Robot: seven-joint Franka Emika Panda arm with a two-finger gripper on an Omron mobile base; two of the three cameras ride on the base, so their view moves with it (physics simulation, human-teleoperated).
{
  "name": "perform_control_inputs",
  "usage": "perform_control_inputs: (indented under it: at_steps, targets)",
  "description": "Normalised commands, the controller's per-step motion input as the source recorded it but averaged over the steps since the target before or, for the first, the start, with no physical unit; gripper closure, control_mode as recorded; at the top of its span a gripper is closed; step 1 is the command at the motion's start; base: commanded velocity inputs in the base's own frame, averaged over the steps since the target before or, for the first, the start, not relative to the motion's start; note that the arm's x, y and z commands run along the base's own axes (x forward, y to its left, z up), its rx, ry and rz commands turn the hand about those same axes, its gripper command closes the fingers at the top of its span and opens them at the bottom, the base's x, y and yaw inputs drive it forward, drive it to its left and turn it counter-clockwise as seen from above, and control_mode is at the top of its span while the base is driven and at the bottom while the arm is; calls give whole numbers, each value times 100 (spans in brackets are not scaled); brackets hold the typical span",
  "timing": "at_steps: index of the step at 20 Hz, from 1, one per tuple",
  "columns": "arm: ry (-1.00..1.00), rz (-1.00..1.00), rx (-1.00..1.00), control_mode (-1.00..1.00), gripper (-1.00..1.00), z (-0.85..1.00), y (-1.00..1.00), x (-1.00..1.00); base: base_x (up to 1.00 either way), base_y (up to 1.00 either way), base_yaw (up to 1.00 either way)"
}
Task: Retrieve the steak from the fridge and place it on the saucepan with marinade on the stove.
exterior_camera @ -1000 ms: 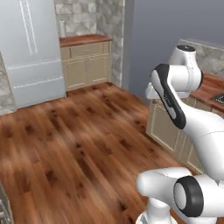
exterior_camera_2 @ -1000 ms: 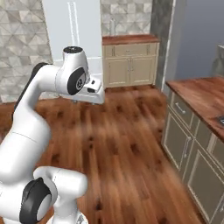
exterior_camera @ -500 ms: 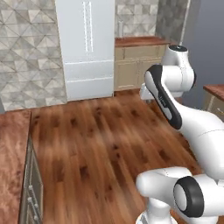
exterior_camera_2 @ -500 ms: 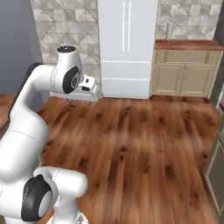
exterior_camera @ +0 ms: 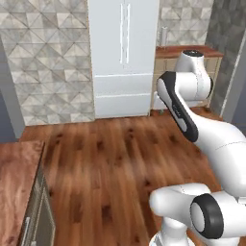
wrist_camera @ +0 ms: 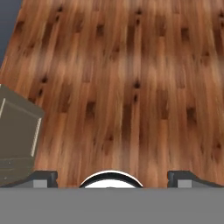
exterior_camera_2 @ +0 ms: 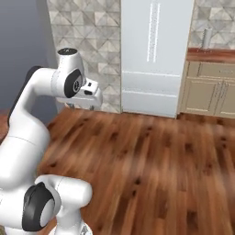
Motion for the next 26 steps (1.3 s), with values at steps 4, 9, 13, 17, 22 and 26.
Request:
perform_control_inputs:
  at_steps: [4, 9, 13, 17, 22, 26]
  targets:
    - [0, 0, 0, 100, -100, 0, 0, 0, 98, -33, 16]
    - [0, 0, 0, 100, -100, 0, 0, 0, 92, -28, 1]
    - [0, 0, 0, 100, -100, 0, 0, 0, 97, -24, -12]
    - [0, 0, 0, 100, -100, 0, 0, 0, 88, -29, -24]
    - [0, 0, 0, 100, -100, 0, 0, 0, 84, -33, -21]
    - [0, 0, 0, 100, -100, 0, 0, 0, 86, -50, -2]
